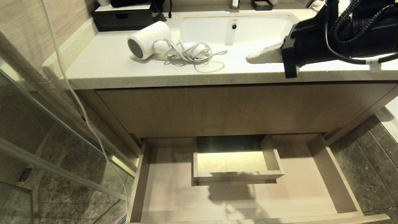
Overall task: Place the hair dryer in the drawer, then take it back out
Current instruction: Pick up the hairdryer
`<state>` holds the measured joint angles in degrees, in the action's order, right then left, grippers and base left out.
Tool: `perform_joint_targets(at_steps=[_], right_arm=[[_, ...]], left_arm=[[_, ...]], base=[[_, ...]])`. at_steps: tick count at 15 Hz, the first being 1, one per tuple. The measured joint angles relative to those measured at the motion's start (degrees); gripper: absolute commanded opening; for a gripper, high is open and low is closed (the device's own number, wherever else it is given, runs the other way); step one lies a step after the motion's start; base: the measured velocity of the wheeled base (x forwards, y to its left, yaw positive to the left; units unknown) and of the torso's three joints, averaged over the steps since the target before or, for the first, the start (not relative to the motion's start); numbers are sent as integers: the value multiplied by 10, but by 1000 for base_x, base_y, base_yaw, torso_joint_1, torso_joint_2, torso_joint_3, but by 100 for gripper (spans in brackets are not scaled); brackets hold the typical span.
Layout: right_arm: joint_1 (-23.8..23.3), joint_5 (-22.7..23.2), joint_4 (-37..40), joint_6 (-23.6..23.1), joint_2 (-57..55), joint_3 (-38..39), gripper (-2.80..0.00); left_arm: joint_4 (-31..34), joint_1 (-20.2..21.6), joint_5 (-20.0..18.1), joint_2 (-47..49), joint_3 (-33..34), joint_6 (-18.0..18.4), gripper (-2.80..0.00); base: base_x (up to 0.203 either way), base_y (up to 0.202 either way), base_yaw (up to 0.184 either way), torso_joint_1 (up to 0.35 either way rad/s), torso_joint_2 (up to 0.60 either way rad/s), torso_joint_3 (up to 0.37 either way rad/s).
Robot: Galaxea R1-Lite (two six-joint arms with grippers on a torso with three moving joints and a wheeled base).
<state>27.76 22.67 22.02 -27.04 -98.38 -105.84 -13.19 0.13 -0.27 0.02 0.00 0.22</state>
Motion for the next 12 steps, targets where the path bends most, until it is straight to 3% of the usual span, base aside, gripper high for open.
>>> perform_joint_targets(at_steps=[6,12], right_arm=[[0,0,-5,0,0,6,-280],[-1,-1,-4,-1,-1,8,-280]], left_arm=[[-1,0,1,0,0,5,0],[-2,0,1,0,0,-1,0]], base=[[0,0,0,0,0,0],[54,-34,1,0,3,1]])
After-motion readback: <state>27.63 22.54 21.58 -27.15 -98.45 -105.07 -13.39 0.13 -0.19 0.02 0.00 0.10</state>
